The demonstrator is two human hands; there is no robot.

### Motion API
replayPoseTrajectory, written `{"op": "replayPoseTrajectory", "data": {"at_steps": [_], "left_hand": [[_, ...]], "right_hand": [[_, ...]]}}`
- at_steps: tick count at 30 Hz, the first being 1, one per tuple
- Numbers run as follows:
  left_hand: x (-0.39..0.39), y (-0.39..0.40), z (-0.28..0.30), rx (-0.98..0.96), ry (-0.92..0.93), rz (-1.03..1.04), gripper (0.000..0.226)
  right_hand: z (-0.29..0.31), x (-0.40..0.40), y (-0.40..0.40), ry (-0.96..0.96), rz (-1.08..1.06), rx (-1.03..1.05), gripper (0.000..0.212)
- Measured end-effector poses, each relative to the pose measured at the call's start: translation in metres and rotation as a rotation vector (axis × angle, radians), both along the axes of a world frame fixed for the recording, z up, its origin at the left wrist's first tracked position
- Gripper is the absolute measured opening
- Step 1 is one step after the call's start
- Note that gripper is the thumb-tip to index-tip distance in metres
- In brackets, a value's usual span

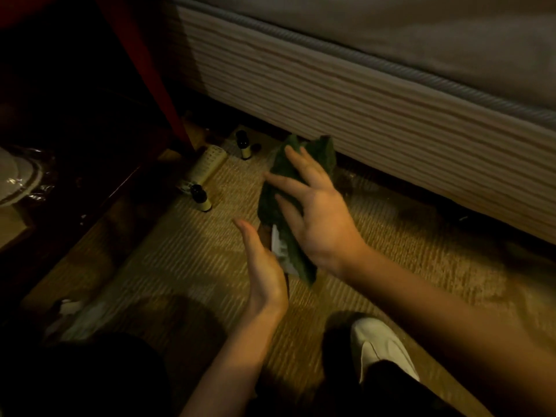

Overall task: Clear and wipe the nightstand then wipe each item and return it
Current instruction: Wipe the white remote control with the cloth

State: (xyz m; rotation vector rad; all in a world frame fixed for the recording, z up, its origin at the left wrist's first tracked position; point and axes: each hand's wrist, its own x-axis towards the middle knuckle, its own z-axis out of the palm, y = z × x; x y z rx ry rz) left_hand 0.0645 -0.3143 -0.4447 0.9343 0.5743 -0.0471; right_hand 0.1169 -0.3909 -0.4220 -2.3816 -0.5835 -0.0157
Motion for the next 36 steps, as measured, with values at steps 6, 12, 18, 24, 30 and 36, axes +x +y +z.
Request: {"op": "replayPoseTrajectory", "data": {"at_steps": [6,12,18,24,30,36], "left_hand": [[0.001,0.011,-0.002,-0.016,0.03,0.0,0.069],[-0.005,0.016,-0.002,0.093,-0.016,-0.01,0.054],[-0.004,0.025,0.001,0.247,-0.144,0.097,0.052],[-0.001,0.034,-0.002,0.471,-0.093,0.038,0.034],[-0.004,0.031,-0.001,0.347,-0.11,0.029,0.031],[-0.001,0.029,0.005,0.325,-0.115,0.043,0.032]], "right_hand": [[0.0,0.02,0.01,0.093,-0.093,0.121,0.039],[0.005,0.012,0.012,0.357,-0.267,0.431,0.046],[-0.009,-0.049,0.018,0.415,-0.072,0.542,0.04],[-0.009,-0.043,0.017,0.563,-0.128,0.732,0.043],[0.014,0.009,0.023,0.497,-0.214,0.717,0.04],[0.012,-0.002,0.025,0.573,-0.167,0.801,0.032]]}}
